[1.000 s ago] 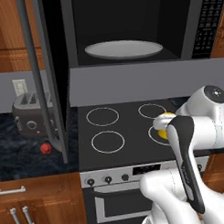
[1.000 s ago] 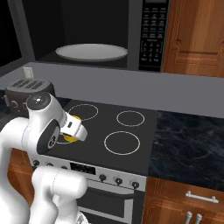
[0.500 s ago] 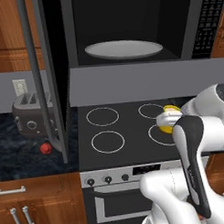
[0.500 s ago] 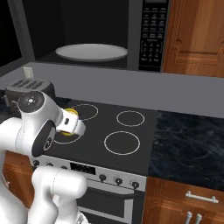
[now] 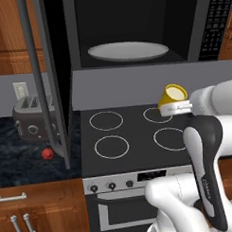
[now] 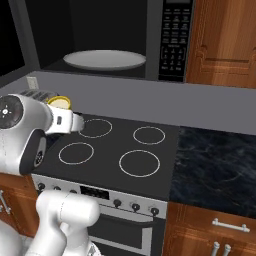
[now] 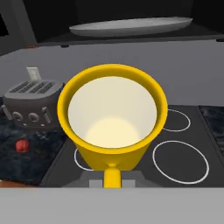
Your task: Pick the mug from the counter and place it inside the microwave. Then close the microwave.
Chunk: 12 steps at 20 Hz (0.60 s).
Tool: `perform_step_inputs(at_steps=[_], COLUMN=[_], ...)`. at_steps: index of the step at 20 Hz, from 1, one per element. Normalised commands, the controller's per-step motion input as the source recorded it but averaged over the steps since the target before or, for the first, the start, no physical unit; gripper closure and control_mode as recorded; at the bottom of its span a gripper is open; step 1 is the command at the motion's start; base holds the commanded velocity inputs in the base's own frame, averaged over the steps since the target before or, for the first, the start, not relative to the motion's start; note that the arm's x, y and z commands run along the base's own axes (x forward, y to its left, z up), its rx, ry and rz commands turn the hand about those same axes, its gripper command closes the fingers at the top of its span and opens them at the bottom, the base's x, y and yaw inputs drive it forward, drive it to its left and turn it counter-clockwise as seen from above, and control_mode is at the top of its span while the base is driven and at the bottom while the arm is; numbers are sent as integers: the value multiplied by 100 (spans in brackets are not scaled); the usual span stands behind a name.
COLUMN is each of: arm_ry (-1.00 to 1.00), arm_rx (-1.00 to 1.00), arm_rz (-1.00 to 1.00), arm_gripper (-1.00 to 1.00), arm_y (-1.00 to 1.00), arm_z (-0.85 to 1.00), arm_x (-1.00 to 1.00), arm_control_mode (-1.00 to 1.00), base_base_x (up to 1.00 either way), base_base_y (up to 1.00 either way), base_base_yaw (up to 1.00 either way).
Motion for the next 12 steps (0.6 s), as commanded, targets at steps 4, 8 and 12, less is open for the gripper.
perform_step_inputs(at_steps=[4, 8, 12], arm_ry=[-18, -15, -9], arm_rx=[0, 0, 0], arm_rz=[5, 0, -3], arm_gripper=[100, 100, 100], arm_y=[0, 0, 0], arm_z=[75, 53, 37], arm_x=[-10, 0, 12], arm_control_mode=[-100, -100, -100], base_base_x=[0, 0, 0], base_base_y=[0, 0, 0], base_base_yaw=[0, 0, 0])
